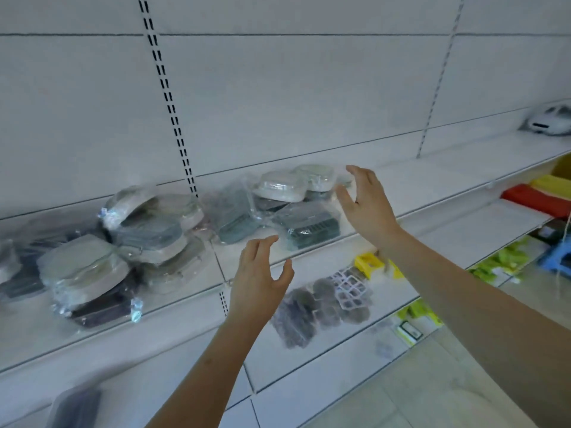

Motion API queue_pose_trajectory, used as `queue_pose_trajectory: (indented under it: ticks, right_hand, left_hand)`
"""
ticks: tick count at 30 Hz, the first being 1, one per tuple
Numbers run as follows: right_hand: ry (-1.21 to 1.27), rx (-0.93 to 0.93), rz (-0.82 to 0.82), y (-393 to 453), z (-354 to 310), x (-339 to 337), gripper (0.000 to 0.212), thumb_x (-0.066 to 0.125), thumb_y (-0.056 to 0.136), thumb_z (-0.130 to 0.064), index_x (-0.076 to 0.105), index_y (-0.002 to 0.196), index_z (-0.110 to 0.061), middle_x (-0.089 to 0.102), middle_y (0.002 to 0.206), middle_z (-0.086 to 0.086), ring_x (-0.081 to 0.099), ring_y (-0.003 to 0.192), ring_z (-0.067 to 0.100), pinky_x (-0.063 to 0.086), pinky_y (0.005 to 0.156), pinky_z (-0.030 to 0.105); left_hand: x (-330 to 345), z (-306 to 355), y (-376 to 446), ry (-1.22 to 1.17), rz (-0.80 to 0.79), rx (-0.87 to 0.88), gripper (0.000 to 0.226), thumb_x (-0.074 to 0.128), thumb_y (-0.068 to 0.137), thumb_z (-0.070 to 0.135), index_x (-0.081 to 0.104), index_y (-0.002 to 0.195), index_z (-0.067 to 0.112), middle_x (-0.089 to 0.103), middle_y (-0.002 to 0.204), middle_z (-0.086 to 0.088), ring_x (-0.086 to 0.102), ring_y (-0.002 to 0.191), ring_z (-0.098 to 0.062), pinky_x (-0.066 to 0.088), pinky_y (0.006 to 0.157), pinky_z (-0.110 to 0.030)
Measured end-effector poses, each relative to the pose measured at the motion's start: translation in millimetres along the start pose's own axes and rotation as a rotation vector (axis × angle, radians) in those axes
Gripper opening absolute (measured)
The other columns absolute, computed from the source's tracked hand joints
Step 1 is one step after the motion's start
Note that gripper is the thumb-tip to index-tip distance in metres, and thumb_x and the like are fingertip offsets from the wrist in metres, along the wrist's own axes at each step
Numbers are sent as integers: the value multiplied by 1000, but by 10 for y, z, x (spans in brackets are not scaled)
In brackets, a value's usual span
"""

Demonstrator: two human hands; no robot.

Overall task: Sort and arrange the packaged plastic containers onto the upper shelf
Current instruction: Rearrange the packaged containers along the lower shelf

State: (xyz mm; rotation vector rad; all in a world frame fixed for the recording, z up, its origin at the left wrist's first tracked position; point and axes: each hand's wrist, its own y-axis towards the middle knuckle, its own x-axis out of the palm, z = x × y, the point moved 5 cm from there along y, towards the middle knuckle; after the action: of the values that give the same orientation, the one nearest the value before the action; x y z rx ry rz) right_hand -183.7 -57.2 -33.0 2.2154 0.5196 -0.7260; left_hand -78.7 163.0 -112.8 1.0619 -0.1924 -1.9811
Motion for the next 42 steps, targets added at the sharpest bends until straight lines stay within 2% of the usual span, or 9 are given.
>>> queue_pose_trajectory:
  ticks: [11, 17, 20, 22, 25, 27, 31, 38, 42]
  right_hand:
    - [-55, 23, -257, 1185, 931, 437, 77, 70, 88, -46, 35, 153, -21, 34, 152, 12, 38, 138, 33, 35, 112, 39]
    - [-12, 19, -491, 1737, 1192, 944, 103, 72, 78, -67, 21, 158, -28, 26, 160, 11, 28, 146, 32, 31, 117, 44]
    - [-65, -71, -558, 1831, 1227, 1168, 102, 73, 75, -67, 27, 156, -27, 43, 151, 12, 42, 137, 31, 38, 112, 41]
    - [-86, -129, -545, 1852, 1272, 1267, 101, 72, 71, -69, 31, 153, -28, 53, 141, 11, 49, 129, 31, 42, 106, 41]
    - [-1, -166, -491, 1868, 1350, 1324, 101, 66, 62, -73, 37, 148, -30, 59, 132, 7, 51, 124, 30, 45, 103, 41]
    - [85, -167, -458, 1851, 1374, 1320, 96, 75, 66, -61, 40, 148, -27, 58, 132, 7, 50, 127, 28, 43, 104, 38]
    - [240, -175, -317, 1797, 1370, 1215, 97, 71, 66, -66, 39, 149, -28, 52, 138, 3, 47, 129, 20, 43, 106, 36]
    - [464, -268, -163, 1795, 940, 878, 91, 82, 77, -47, 34, 152, -26, 45, 141, 1, 42, 130, 13, 43, 108, 34]
    - [565, -349, -151, 1571, 386, 663, 92, 74, 77, -57, 32, 152, -27, 42, 145, -2, 40, 135, 12, 40, 112, 32]
  left_hand:
    - [662, 180, 1408, 135, 45, -6, 61, 69, 87, 37, 46, 142, 19, 42, 138, -4, 38, 129, -23, 45, 103, -45]
    - [916, 24, 2029, 437, -60, -280, 111, 65, 74, 75, 11, 158, 27, 1, 163, -17, 2, 150, -40, 18, 120, -58]
    - [1031, -116, 2183, 572, -137, -437, 131, 54, 65, 91, -8, 159, 24, -12, 163, -25, -5, 151, -46, 7, 120, -57]
    - [1068, -176, 2227, 623, -115, -483, 132, 53, 65, 93, -6, 159, 22, -7, 163, -27, 0, 150, -47, 8, 120, -56]
    - [1066, -186, 2238, 675, -20, -434, 114, 57, 71, 84, 17, 157, 21, 16, 158, -27, 20, 144, -46, 21, 117, -52]
    - [1048, -169, 2238, 654, 7, -397, 108, 64, 70, 77, 29, 154, 19, 25, 153, -25, 28, 137, -44, 26, 115, -49]
    - [960, -56, 2219, 599, 2, -337, 108, 71, 70, 72, 28, 155, 20, 19, 157, -19, 23, 141, -40, 27, 116, -48]
    - [443, 354, 1968, 556, 191, -201, 108, 73, 68, 70, 28, 154, 25, 18, 160, -9, 21, 145, -31, 34, 113, -46]
    - [28, 551, 1551, 576, 262, -146, 109, 72, 66, 73, 28, 155, 28, 18, 160, -6, 22, 146, -28, 35, 112, -46]
